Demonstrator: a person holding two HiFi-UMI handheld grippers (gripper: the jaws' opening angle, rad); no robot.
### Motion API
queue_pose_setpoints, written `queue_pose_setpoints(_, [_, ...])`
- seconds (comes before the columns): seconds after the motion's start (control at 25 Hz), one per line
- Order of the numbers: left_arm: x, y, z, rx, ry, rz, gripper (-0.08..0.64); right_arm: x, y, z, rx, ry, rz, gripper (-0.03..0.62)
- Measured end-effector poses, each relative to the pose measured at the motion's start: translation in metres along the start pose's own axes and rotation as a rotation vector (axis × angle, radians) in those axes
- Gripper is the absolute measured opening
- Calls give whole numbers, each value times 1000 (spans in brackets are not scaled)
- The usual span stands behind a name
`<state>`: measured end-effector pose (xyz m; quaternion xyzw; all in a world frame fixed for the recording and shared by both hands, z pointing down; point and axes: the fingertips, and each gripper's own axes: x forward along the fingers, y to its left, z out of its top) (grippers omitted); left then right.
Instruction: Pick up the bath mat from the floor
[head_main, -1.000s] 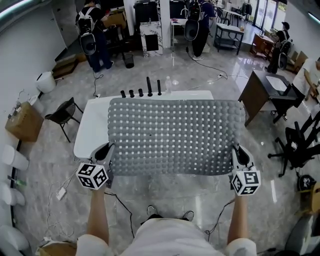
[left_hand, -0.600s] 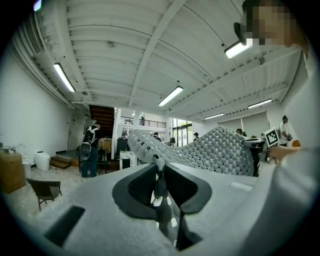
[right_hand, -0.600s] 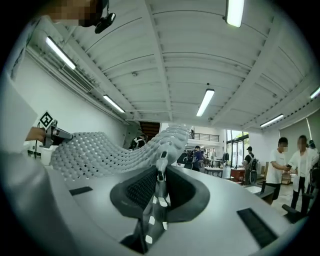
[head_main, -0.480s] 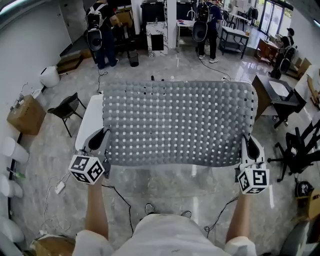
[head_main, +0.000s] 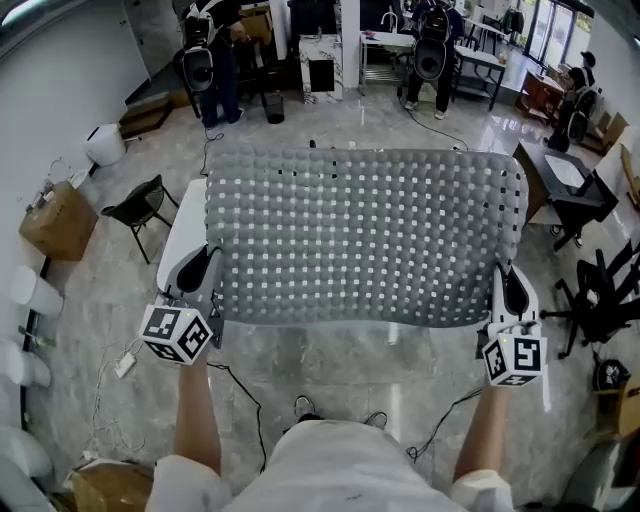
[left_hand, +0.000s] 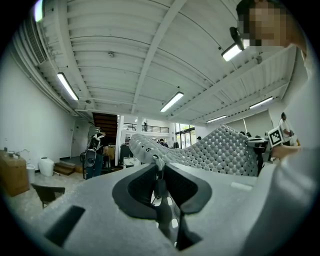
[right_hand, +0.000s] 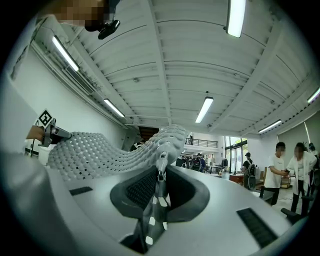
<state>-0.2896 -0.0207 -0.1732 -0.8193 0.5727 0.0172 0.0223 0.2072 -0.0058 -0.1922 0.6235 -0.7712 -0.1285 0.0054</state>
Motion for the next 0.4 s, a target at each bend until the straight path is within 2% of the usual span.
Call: queue_pose_setpoints(0.4, [-9,-7,5,5,-13,-4,63,-12,1,6,-13,-15,1,57])
